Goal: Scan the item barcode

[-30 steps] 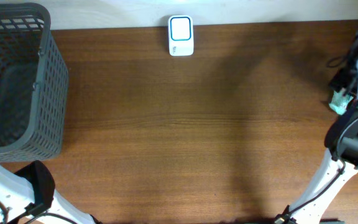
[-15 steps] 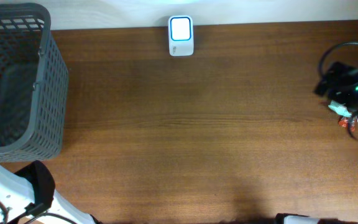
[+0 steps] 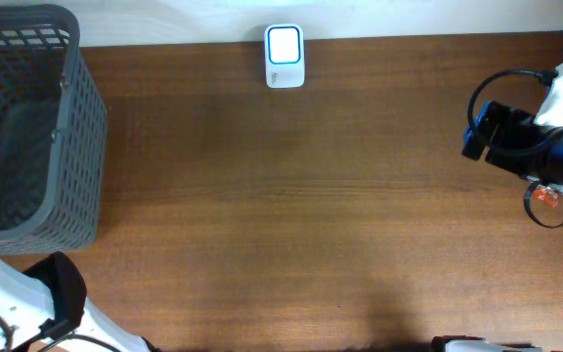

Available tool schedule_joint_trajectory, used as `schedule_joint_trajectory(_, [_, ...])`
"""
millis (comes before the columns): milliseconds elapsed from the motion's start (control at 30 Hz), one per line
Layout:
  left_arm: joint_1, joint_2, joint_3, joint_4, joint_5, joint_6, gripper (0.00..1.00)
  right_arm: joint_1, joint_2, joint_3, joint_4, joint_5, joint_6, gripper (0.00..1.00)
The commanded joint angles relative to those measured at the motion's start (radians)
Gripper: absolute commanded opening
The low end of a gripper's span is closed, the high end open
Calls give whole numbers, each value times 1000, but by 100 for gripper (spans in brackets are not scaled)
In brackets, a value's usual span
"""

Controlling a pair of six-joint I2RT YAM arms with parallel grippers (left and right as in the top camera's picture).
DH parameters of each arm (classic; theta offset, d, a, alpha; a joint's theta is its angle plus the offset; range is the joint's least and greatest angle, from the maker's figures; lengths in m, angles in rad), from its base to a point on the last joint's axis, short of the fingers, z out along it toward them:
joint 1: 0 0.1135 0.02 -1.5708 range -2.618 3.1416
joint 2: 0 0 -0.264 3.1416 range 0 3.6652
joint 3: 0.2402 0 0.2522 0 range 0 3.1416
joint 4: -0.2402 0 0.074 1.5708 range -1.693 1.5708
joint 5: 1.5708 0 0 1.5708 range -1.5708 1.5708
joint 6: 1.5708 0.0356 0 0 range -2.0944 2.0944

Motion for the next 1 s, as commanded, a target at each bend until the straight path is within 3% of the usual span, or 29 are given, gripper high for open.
schedule_joint_trajectory(0, [3, -2, 0, 0, 0, -5, 99, 27, 0, -10, -6, 7, -18, 99])
schedule_joint_trajectory(200, [3, -2, 0, 0, 0, -5, 99, 66, -28, -58, 3, 52, -32, 99])
schedule_joint_trajectory(300, [3, -2, 0, 0, 0, -5, 99, 63, -133, -200, 117, 57, -33, 99])
schedule_joint_trajectory(367, [3, -2, 0, 0, 0, -5, 99, 63, -242, -367, 249, 55, -37, 99])
schedule_joint_trajectory(567, [3, -2, 0, 0, 0, -5, 99, 63, -704, -1089, 806, 51, -132, 99])
schedule_joint_trajectory(667, [3, -2, 0, 0, 0, -5, 99, 63, -960, -1430, 1093, -51, -312, 99])
schedule_joint_trajectory(867, [3, -2, 0, 0, 0, -5, 99, 55, -1334, -1866, 1406, -24, -340, 99])
schedule_joint_trajectory(967, [3, -2, 0, 0, 0, -5, 99, 27, -1421, -1972, 1484, -24, -341, 99])
